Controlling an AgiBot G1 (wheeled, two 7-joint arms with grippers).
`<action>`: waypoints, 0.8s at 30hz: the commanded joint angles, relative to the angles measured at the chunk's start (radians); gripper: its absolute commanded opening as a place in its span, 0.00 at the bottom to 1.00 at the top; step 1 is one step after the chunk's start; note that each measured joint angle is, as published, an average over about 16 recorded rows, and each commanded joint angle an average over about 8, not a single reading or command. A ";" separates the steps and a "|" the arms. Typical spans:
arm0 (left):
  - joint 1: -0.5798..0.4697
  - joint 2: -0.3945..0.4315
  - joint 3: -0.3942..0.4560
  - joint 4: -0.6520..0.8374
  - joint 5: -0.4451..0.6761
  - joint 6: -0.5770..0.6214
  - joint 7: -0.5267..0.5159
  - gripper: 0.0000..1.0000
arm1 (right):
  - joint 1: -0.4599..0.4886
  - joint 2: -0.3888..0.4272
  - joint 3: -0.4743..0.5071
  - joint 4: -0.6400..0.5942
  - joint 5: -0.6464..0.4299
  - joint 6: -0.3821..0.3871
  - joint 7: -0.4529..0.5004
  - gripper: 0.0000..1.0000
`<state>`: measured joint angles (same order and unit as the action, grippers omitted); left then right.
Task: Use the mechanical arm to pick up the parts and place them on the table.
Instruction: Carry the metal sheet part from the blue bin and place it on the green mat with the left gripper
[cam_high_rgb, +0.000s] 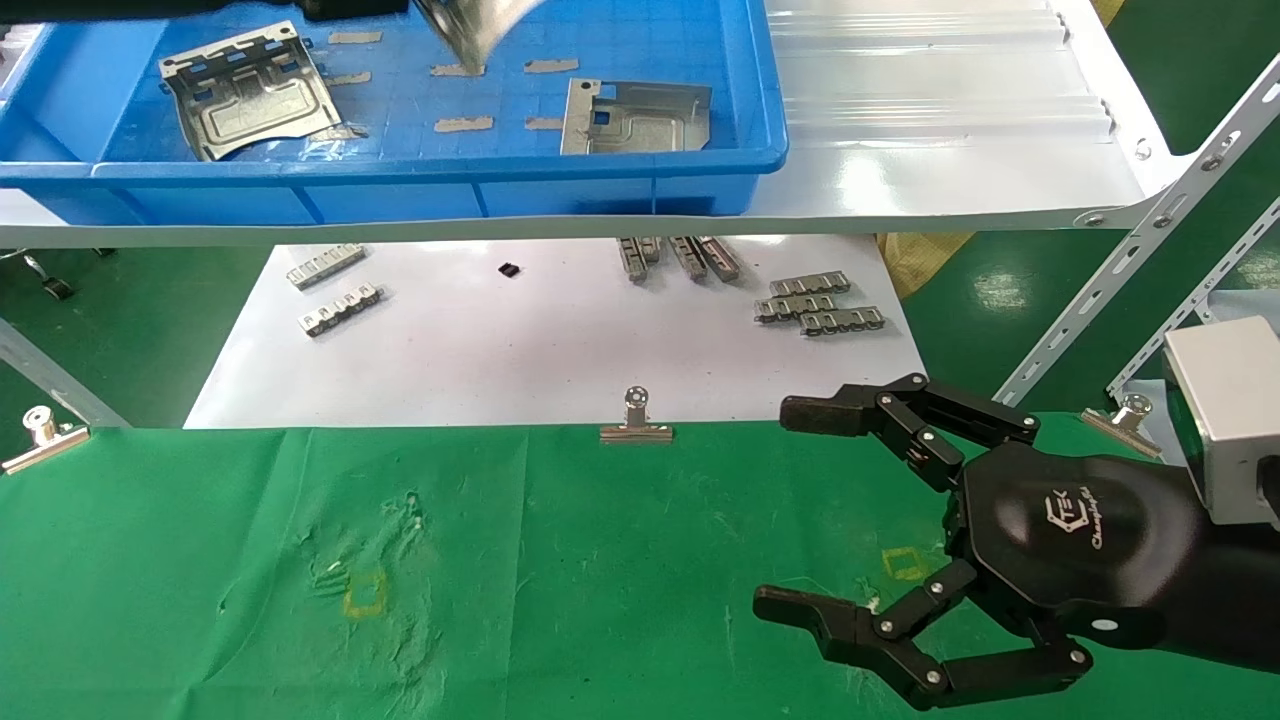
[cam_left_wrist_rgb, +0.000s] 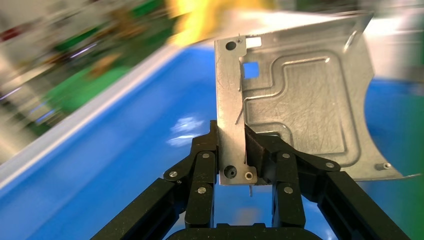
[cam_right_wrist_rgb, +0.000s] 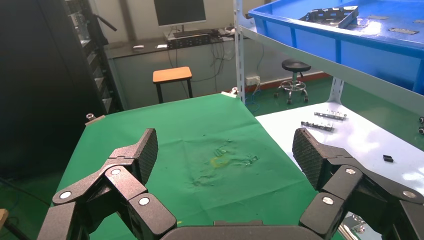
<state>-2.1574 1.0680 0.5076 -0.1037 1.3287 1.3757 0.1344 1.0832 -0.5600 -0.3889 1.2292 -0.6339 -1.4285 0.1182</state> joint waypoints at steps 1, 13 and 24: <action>-0.003 -0.019 -0.005 -0.013 -0.011 0.122 0.023 0.00 | 0.000 0.000 0.000 0.000 0.000 0.000 0.000 1.00; 0.086 -0.132 0.045 -0.217 -0.119 0.232 0.069 0.00 | 0.000 0.000 0.000 0.000 0.000 0.000 0.000 1.00; 0.259 -0.371 0.193 -0.662 -0.448 0.229 -0.060 0.00 | 0.000 0.000 0.000 0.000 0.000 0.000 0.000 1.00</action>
<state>-1.9038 0.7057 0.7026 -0.7365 0.9109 1.6021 0.0967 1.0832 -0.5600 -0.3890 1.2292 -0.6339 -1.4285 0.1182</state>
